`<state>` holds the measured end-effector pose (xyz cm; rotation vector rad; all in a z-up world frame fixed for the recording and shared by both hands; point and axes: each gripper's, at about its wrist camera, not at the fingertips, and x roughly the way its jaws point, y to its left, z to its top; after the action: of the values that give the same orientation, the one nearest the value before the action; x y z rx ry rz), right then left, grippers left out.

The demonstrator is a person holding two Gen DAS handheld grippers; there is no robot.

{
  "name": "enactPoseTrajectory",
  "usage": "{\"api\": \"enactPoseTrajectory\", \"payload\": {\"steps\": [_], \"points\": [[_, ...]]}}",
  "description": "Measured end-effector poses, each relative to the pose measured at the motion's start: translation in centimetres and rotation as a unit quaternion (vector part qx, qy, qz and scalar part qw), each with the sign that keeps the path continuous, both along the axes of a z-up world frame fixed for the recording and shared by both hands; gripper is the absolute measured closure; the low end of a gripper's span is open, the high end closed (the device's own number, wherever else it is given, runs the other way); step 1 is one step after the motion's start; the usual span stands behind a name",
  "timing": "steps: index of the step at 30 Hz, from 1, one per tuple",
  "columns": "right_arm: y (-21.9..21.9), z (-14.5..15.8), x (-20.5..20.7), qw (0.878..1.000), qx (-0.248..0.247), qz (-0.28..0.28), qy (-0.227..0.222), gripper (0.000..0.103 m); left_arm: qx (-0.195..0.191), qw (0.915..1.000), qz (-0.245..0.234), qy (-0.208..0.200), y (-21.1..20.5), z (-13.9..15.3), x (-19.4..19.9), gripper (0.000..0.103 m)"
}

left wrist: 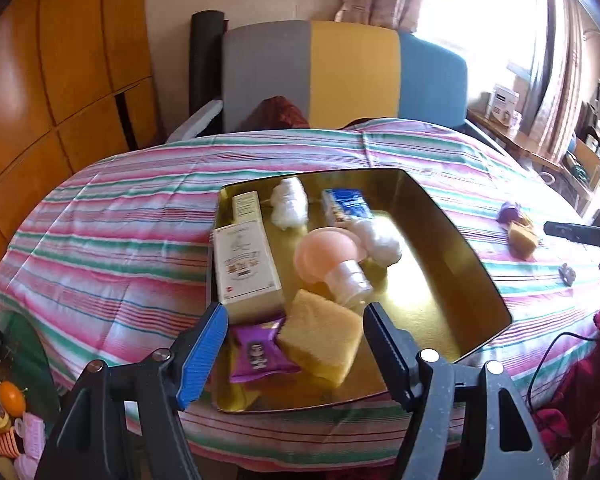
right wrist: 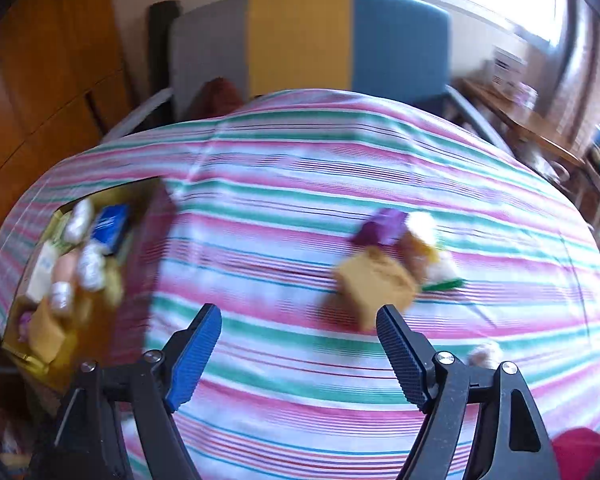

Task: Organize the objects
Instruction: 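Move both tools back toward the remaining items on the cloth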

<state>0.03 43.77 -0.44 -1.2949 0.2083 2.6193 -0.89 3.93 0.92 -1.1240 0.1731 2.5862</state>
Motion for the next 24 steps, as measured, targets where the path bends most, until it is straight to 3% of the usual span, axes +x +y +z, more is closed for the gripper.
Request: {"api": "enactPoseTrajectory", "payload": {"steps": [4, 6, 9, 16, 24], "points": [[6.2, -1.0, 1.4, 0.996, -0.016, -0.089, -0.008, 0.020, 0.001, 0.9997, -0.025, -0.001, 1.9, 0.3, 0.1, 0.032], [9.8, -1.9, 2.6, 0.985, -0.098, -0.145, 0.009, 0.020, 0.001, 0.9992, -0.038, -0.007, 2.9, 0.5, 0.1, 0.032], [12.8, -2.8, 4.3, 0.964, -0.156, -0.211, 0.034, 0.020, -0.003, 0.9983, -0.058, -0.007, 4.7, 0.9, 0.3, 0.032], [13.9, -2.1, 5.8, 0.948, -0.194, -0.239, 0.083, 0.018, 0.002, 0.9921, -0.125, -0.004, 10.4, 2.4, 0.0, 0.032], [15.5, -2.0, 7.7, 0.923, -0.232, -0.278, 0.130, 0.016, 0.023, 0.9777, -0.203, -0.047, 18.8, 2.4, -0.8, 0.032]]}}
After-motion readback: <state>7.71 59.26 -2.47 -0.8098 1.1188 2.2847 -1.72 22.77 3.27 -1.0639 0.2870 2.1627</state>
